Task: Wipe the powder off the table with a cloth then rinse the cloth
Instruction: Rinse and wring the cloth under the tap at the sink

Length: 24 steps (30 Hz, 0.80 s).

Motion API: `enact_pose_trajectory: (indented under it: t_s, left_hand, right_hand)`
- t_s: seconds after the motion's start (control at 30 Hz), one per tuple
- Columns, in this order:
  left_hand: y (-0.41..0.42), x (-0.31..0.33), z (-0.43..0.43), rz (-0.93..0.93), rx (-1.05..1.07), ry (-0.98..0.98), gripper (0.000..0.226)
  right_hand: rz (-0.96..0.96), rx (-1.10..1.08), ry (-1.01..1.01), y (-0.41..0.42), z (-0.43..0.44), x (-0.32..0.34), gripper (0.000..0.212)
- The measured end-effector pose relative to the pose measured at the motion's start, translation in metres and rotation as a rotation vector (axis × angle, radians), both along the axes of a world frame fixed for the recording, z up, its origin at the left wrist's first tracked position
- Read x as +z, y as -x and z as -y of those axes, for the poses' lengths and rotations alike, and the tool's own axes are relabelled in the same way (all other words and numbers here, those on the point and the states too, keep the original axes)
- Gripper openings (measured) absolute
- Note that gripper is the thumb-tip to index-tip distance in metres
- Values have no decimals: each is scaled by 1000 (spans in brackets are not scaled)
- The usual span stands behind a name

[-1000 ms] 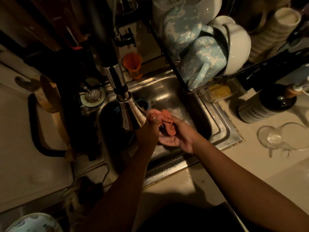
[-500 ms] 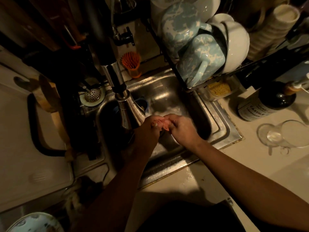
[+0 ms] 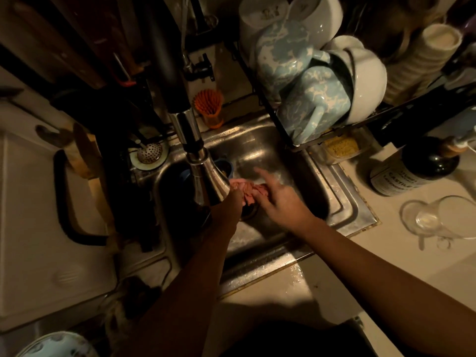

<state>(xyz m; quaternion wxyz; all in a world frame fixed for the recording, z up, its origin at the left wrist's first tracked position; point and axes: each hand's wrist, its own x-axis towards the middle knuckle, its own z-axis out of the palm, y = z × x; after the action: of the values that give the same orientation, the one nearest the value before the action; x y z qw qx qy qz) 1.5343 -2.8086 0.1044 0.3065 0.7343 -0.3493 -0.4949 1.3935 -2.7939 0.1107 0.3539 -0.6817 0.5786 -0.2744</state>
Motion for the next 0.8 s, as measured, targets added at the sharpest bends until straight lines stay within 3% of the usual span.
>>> enact_pose_trajectory:
  t_s: [0.07, 0.13, 0.2, 0.3, 0.4, 0.6, 0.67, 0.73, 0.8]
  left_hand:
    - [-3, 5, -6, -41, 27, 106, 47]
    - [-7, 11, -15, -80, -101, 201, 37]
    - [-11, 11, -23, 26, -323, 309, 35]
    - [-20, -1, -22, 224, -556, 341, 40]
    - [-25, 7, -22, 236, -590, 315, 40]
    - [-29, 9, -20, 352, -603, 361, 33]
    - [-26, 10, -19, 369, -503, 374, 34]
    - [-15, 20, -21, 207, -359, 335, 18]
    - [-2, 24, -24, 58, -207, 291, 19]
  right_hand:
    - [370, -236, -358, -5, -1, 10, 42]
    - [696, -299, -735, -5, 0, 18, 50]
    - [768, -194, -922, 1, 2, 27, 43]
    - [749, -19, -1003, 11, 4, 34, 20]
    - [680, 53, -990, 8, 2, 32, 17]
    - [718, -117, -965, 0, 5, 20, 22]
    - [657, -147, -801, -4, 4, 18, 28]
    - [496, -146, -521, -9, 1, 10, 31]
    - [271, -138, -223, -15, -1, -2, 34]
